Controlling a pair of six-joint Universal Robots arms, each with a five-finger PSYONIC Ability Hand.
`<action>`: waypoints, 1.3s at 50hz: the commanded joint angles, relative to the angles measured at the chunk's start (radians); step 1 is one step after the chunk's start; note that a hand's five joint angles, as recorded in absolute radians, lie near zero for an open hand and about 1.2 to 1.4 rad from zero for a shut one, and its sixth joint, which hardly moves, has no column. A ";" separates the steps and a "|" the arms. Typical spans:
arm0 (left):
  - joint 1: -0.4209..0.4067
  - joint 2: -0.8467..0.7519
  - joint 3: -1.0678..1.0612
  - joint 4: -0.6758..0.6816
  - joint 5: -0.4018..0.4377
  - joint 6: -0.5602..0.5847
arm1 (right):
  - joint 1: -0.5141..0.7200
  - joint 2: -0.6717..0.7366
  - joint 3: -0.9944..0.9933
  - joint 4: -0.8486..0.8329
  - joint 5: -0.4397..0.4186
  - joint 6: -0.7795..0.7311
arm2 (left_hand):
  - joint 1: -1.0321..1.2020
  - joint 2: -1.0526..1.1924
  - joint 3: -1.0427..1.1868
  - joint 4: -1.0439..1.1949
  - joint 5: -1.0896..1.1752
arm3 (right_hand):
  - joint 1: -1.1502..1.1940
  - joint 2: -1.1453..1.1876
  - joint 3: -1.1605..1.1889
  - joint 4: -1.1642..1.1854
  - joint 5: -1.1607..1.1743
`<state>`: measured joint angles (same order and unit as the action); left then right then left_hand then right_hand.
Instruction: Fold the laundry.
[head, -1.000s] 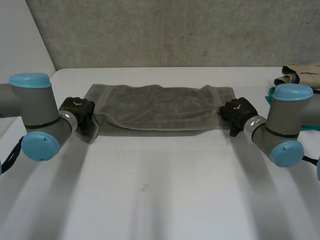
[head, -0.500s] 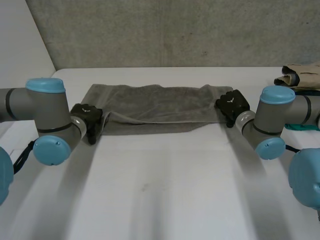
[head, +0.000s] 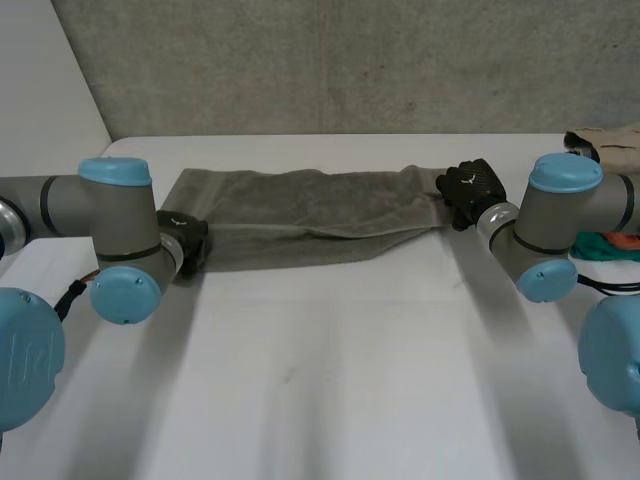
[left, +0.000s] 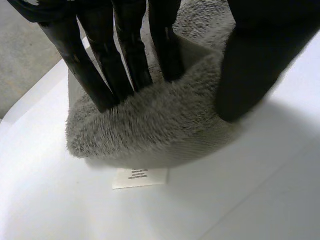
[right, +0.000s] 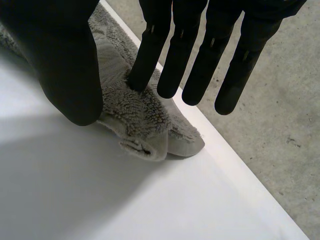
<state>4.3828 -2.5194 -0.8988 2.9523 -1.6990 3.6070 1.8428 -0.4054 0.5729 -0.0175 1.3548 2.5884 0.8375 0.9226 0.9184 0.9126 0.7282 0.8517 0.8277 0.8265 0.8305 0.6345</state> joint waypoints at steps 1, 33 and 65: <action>0.009 0.005 0.009 -0.002 -0.010 -0.005 | 0.007 0.054 -0.068 -0.018 -0.002 0.004 | 0.559 0.474 0.478 0.484 0.494 | 0.045 0.069 0.070 0.066 0.088; 0.207 0.418 -0.376 -0.176 0.199 0.031 | -0.174 -0.464 0.327 0.702 -0.039 -0.186 | 0.559 0.474 0.478 0.484 0.494 | 0.545 0.569 0.570 0.566 0.587; 0.175 0.492 -0.458 -0.151 0.222 0.325 | -0.171 -0.610 0.613 0.595 0.000 -0.257 | 0.559 0.474 0.478 0.484 0.494 | 0.545 0.569 0.570 0.566 0.587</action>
<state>4.6110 -1.9444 -1.4989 2.6847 -1.4512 3.9878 1.6386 -1.0809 1.2667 0.8013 1.3401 2.1774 1.1345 1.1944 1.1844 1.1984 1.0011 1.1347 1.1791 1.1858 1.1979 1.0220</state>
